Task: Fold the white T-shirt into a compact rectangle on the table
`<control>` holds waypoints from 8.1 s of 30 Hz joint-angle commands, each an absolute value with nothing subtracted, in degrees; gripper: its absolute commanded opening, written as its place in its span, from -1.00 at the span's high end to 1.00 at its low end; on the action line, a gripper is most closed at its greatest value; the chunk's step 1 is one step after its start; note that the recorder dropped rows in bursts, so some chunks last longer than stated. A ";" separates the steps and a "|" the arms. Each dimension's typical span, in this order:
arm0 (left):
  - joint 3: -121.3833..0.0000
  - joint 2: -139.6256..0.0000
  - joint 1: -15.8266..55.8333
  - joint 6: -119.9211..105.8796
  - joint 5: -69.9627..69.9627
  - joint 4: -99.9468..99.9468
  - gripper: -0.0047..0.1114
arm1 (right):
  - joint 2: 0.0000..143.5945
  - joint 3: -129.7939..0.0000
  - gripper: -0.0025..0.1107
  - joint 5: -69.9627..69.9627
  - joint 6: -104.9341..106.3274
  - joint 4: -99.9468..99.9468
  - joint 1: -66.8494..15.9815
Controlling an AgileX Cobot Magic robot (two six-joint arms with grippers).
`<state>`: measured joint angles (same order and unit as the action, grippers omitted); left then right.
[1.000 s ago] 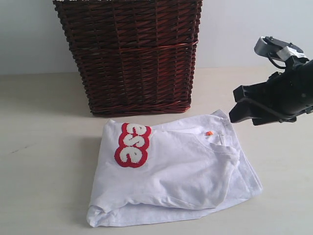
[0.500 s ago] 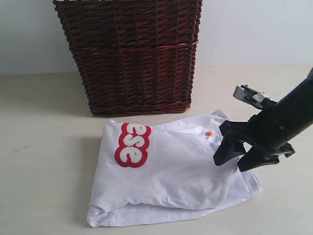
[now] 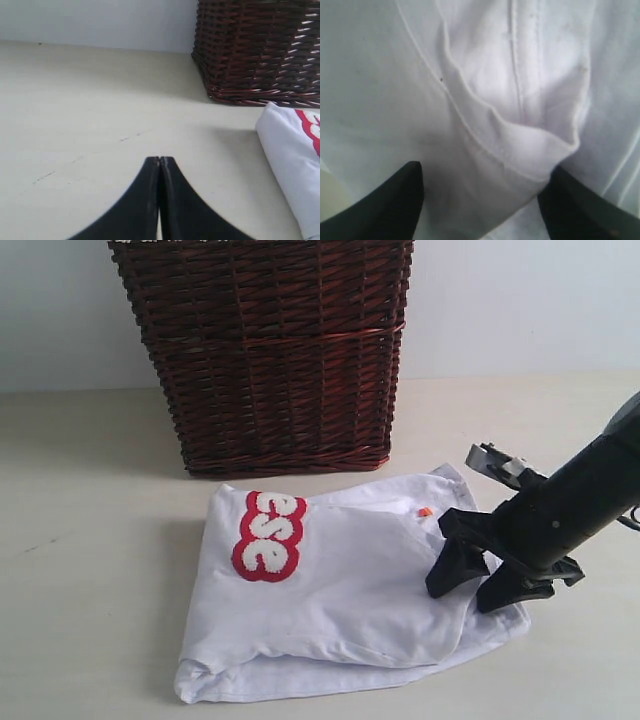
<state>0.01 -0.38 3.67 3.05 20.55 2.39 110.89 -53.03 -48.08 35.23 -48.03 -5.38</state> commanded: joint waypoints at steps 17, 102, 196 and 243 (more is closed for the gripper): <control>0.00 0.00 3.96 3.44 20.34 2.84 0.92 | 109.05 -53.07 0.96 -51.98 47.56 -57.08 -5.33; 0.00 0.00 3.96 3.44 20.34 2.84 0.92 | 110.90 -71.49 0.96 -29.71 9.37 -23.92 -41.53; 0.00 0.00 3.95 3.44 20.37 2.73 0.92 | 0.00 -38.39 0.96 -28.28 11.39 -19.14 0.19; 0.00 0.00 3.95 3.44 20.37 2.73 0.92 | 0.00 -23.87 0.96 -19.12 5.51 -8.38 0.19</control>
